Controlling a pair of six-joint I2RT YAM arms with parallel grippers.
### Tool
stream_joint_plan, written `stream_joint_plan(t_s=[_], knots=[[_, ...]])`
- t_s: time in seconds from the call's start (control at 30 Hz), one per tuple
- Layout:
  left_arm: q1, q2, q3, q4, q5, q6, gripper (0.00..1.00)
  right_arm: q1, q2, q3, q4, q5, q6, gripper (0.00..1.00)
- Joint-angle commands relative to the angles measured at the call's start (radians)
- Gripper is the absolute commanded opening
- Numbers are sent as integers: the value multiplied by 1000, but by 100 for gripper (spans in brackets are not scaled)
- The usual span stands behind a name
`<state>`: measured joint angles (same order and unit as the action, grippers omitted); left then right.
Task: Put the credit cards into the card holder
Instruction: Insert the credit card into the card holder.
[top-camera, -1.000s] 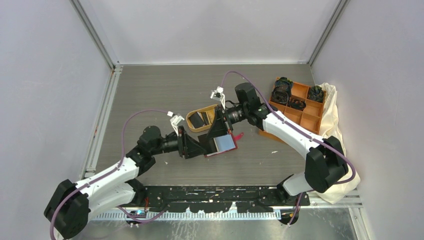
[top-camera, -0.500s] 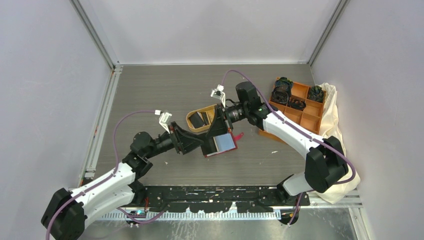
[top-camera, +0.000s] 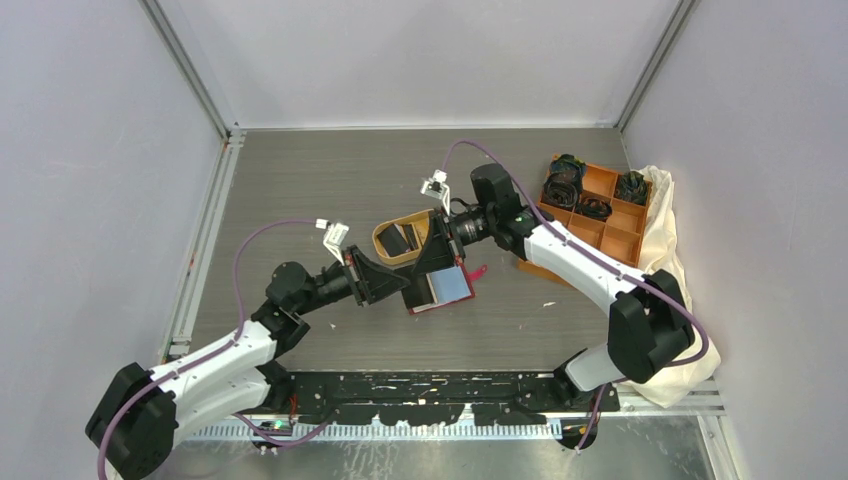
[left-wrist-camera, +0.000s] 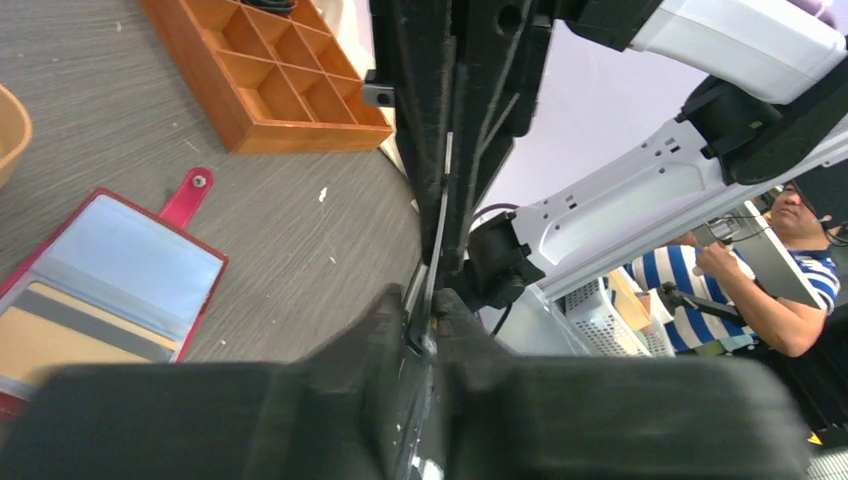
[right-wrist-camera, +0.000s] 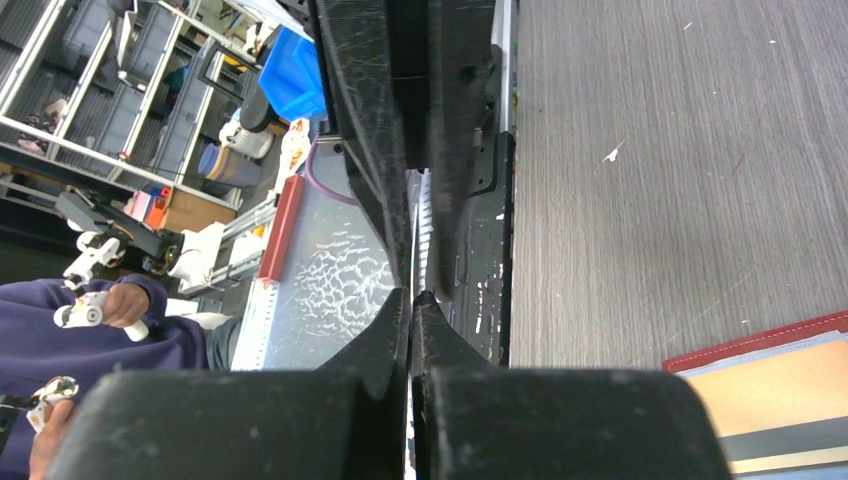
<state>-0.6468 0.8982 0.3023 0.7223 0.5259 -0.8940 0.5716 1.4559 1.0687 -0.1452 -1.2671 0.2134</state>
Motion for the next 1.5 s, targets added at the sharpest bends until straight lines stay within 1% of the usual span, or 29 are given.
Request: stream_joint_plan(t_s=[0.0, 0.03, 0.07, 0.1, 0.13, 0.17, 0.2, 0.27, 0.3, 0.4, 0.5, 0.57, 0.6, 0.67, 0.73, 0.83, 0.93, 1.03, 1.17, 1.3, 1.4, 1.47], knots=[[-5, 10, 5, 79, 20, 7, 1, 1, -5, 8, 44, -26, 8, 1], [-4, 9, 3, 88, 26, 9, 0, 1, -5, 8, 43, -25, 6, 1], [-5, 6, -4, 92, 27, 10, 0, -1, -7, 9, 43, -22, 4, 4], [-5, -3, -12, 86, 18, 14, 0, -7, -11, 13, 27, -19, -28, 11], [-3, -15, -26, 65, -13, 18, 0, -21, -17, 25, -25, -9, -90, 20], [-3, -30, -38, 30, -37, 22, 0, -40, -27, 43, -120, 9, -206, 27], [-4, -48, -50, -16, -70, 23, 0, -63, -39, 67, -279, 40, -340, 31], [-2, -86, -78, -91, -124, 15, 0, -109, -64, 93, -441, 148, -573, 36], [-1, -102, -96, -120, -150, 5, 0, -126, -78, 86, -479, 211, -651, 38], [-1, -131, -141, -163, -201, -37, 0, -148, -129, -4, -510, 341, -934, 51], [-1, -137, -165, -172, -216, -68, 0, -150, -154, -122, -512, 432, -1207, 68], [-2, -134, -178, -173, -226, -87, 0, -150, -140, -149, -515, 487, -1312, 78], [-1, -129, -183, -172, -232, -97, 0, -150, -125, -148, -513, 516, -1329, 80], [-1, -114, -195, -161, -239, -112, 0, -150, -86, -131, -526, 578, -1348, 81], [-1, -93, -204, -139, -243, -125, 0, -151, -47, -121, -533, 645, -1365, 79], [-1, -57, -207, -124, -255, -140, 0, -150, -5, -141, -460, 749, -1363, 75], [-1, -20, -208, -102, -262, -145, 0, -142, 41, -145, -389, 819, -1344, 71], [-1, 22, -206, -69, -261, -145, 0, -104, 105, -115, -379, 875, -1347, 65], [-1, 69, -193, -33, -250, -145, 0, -51, 183, -91, -369, 982, -1403, 64], [0, 118, -170, -21, -240, -138, 0, -46, 222, -71, -397, 969, -1448, 64], [3, 167, -146, -1, -223, -134, 0, -45, 238, -65, -425, 934, -1496, 65], [9, 212, -134, 31, -202, -136, 0, -44, 254, -46, -473, 893, -1547, 65]])
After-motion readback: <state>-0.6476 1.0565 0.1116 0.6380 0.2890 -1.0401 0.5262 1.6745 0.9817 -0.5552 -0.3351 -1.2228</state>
